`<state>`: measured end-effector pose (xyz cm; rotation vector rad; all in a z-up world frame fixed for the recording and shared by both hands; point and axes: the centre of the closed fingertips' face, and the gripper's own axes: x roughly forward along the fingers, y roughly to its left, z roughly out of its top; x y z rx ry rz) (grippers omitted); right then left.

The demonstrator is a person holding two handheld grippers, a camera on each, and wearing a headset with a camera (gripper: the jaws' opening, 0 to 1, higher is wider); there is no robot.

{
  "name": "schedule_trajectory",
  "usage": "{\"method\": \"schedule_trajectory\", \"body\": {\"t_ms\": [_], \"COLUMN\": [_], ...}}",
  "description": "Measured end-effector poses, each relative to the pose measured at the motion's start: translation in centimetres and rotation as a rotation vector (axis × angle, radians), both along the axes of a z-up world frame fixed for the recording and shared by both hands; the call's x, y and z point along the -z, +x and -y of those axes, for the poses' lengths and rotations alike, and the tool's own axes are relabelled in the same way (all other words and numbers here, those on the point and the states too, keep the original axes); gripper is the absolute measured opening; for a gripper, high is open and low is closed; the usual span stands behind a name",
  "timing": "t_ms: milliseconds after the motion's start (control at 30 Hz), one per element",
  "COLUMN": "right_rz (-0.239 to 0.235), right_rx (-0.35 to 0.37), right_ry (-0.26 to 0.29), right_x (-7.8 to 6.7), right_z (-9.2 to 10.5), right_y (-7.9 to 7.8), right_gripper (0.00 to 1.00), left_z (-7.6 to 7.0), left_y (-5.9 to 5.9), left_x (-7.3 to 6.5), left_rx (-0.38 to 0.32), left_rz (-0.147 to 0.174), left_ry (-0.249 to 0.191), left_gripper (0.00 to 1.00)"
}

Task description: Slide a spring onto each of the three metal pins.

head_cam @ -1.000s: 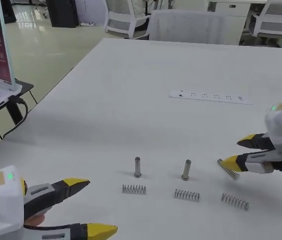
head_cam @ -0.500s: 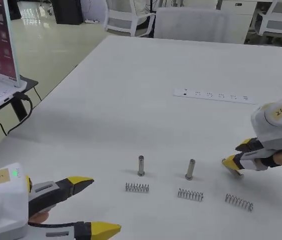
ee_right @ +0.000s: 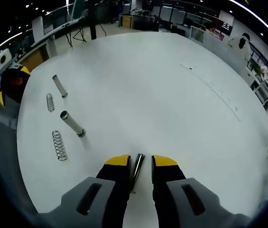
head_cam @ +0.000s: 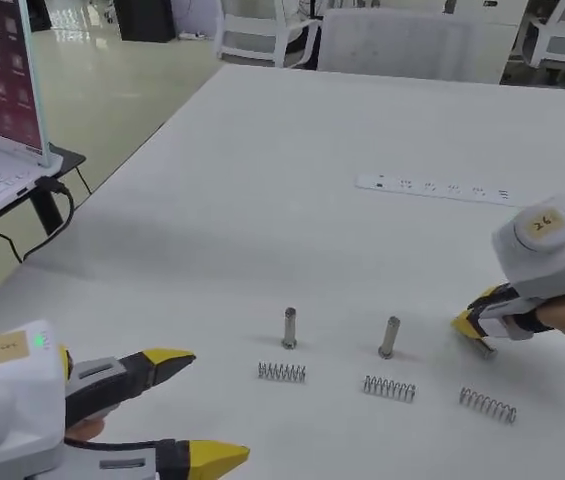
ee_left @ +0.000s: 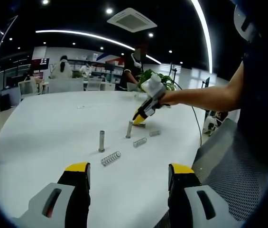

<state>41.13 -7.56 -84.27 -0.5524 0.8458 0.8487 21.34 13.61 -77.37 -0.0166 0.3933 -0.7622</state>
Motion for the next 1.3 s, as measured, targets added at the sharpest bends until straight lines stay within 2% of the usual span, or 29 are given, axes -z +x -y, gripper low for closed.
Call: {"method": "schedule_trajectory", "body": {"t_ms": [400, 600, 900, 1000, 1133, 1300], "right_rz": [-0.041, -0.074, -0.091, -0.091, -0.082, -0.052], "right_rx": [0.040, 0.064, 0.096, 0.103, 0.110, 0.110], "right_ry": [-0.011, -0.037, -0.020, -0.011, 0.011, 0.023], "right_x": [0.5, 1.1, 1.1, 0.8, -0.2, -1.3], "right_z": [0.0, 0.1, 0.1, 0.0, -0.2, -0.3], "right_y": [0.3, -0.1, -0.3, -0.4, -0.6, -1.4], "right_gripper": [0.08, 0.07, 0.05, 0.05, 0.05, 0.05], "left_z": [0.0, 0.0, 0.0, 0.0, 0.0, 0.1], "left_y": [0.0, 0.0, 0.1, 0.0, 0.0, 0.0], "left_x": [0.0, -0.1, -0.1, -0.2, -0.2, -0.1], "left_rx": [-0.002, -0.004, -0.002, 0.000, 0.003, 0.011], "left_rz": [0.001, 0.002, 0.004, 0.005, 0.008, 0.008], "left_ry": [-0.003, -0.004, -0.006, -0.004, -0.005, -0.002], "left_gripper": [0.62, 0.62, 0.62, 0.61, 0.62, 0.62]}}
